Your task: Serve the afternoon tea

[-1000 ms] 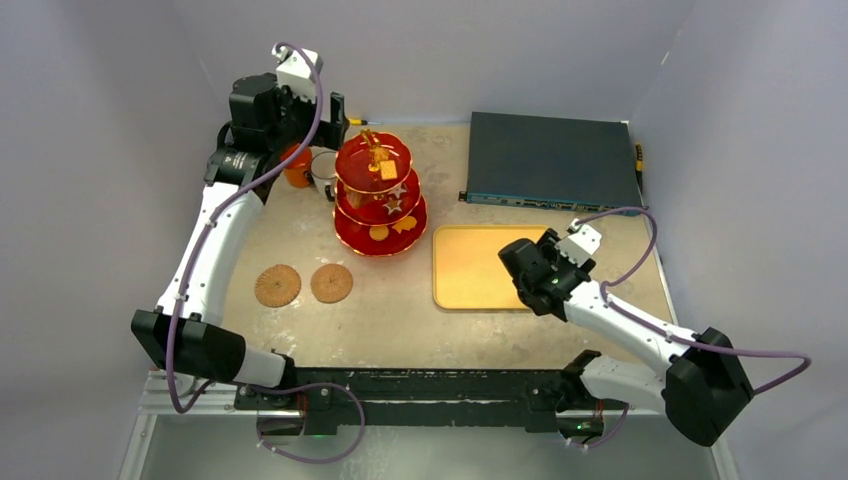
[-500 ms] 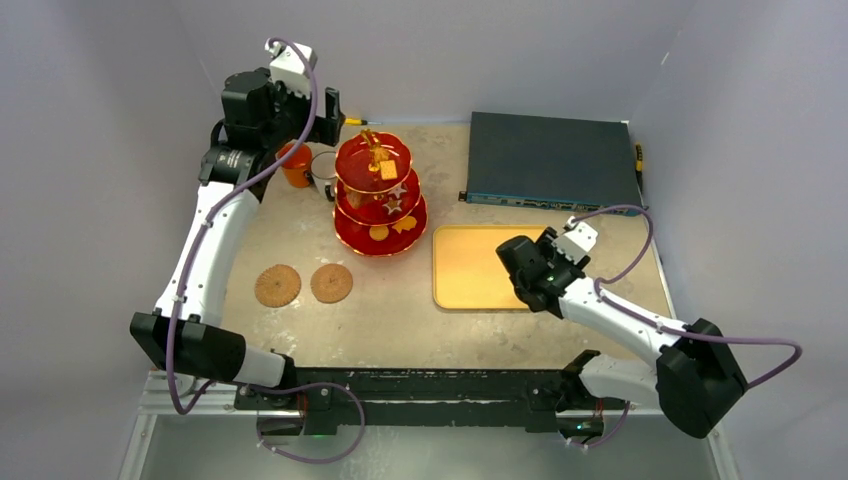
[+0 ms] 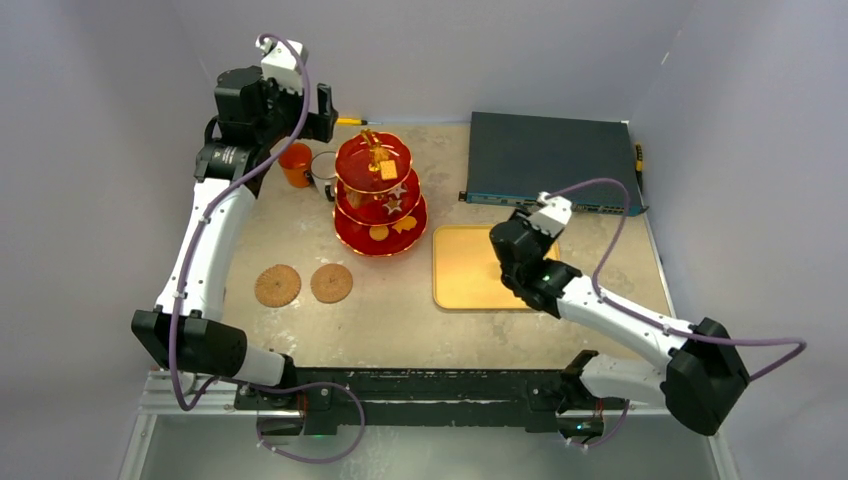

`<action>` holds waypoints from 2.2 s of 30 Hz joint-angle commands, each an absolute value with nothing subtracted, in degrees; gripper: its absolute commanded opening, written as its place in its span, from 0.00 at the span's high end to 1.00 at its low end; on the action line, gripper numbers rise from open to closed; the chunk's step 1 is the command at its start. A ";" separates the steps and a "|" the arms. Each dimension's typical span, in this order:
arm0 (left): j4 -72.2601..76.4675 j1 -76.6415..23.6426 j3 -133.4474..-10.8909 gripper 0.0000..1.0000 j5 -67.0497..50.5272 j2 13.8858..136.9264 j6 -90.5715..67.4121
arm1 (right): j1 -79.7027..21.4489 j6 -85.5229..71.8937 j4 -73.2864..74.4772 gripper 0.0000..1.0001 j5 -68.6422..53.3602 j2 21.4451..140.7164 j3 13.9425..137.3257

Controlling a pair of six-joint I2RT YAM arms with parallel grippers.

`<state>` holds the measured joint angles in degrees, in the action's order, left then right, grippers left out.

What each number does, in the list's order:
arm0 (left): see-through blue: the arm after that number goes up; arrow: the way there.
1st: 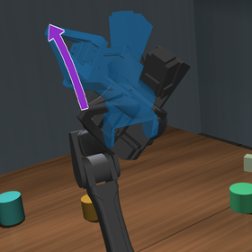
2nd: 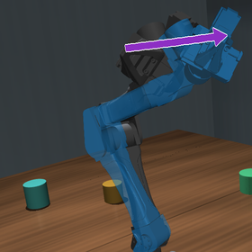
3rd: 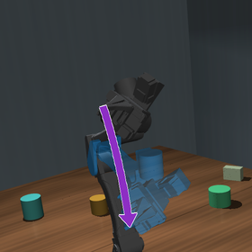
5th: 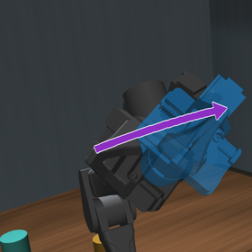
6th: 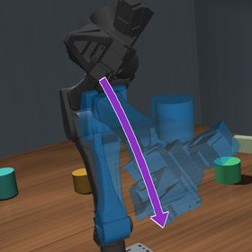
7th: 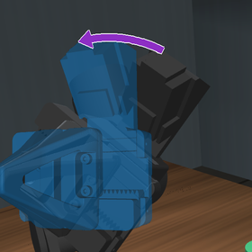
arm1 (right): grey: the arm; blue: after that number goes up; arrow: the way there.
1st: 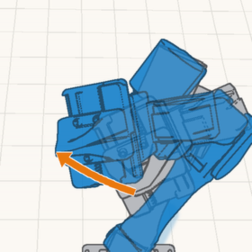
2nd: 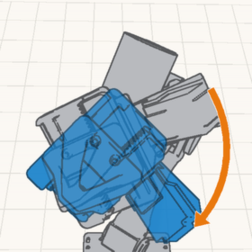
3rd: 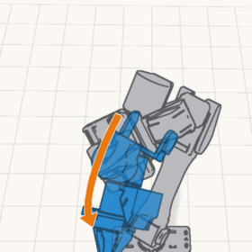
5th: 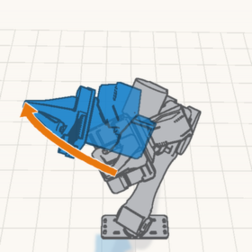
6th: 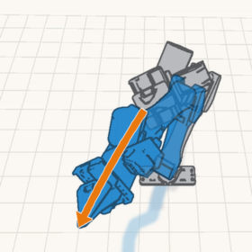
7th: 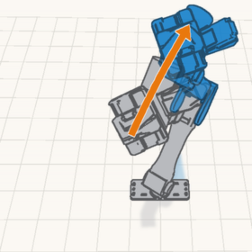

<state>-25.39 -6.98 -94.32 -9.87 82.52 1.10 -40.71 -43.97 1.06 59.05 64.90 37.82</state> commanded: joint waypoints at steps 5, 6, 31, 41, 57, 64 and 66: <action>-25.15 -6.29 -94.90 0.01 -10.48 81.92 0.44 | -54.37 -25.91 -21.96 0.63 58.18 74.72 50.49; -25.29 -6.19 -94.92 0.01 -10.66 81.78 0.39 | -55.51 -24.53 -24.71 0.63 57.61 75.95 50.99; -26.88 -5.92 -95.34 0.01 -10.59 80.44 2.88 | -62.86 -16.24 -54.62 0.54 51.27 103.21 60.68; -27.24 -5.89 -95.54 0.01 -11.43 79.67 2.66 | -62.93 -13.74 -59.92 0.34 51.97 102.91 54.57; -27.92 -5.93 -95.21 0.01 -12.01 78.78 3.28 | -62.33 -39.22 -23.69 0.43 54.51 80.92 48.19; -27.71 -5.91 -95.21 0.01 -12.81 77.93 3.84 | -59.38 -65.65 3.47 0.38 49.09 69.17 44.61; -27.77 -5.92 -95.02 0.01 -13.03 77.71 3.97 | -55.43 -72.10 11.73 0.37 44.51 69.22 45.96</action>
<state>-28.53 -6.39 -94.26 -11.75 79.99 2.72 -60.20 -52.97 -9.80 50.28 69.67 45.60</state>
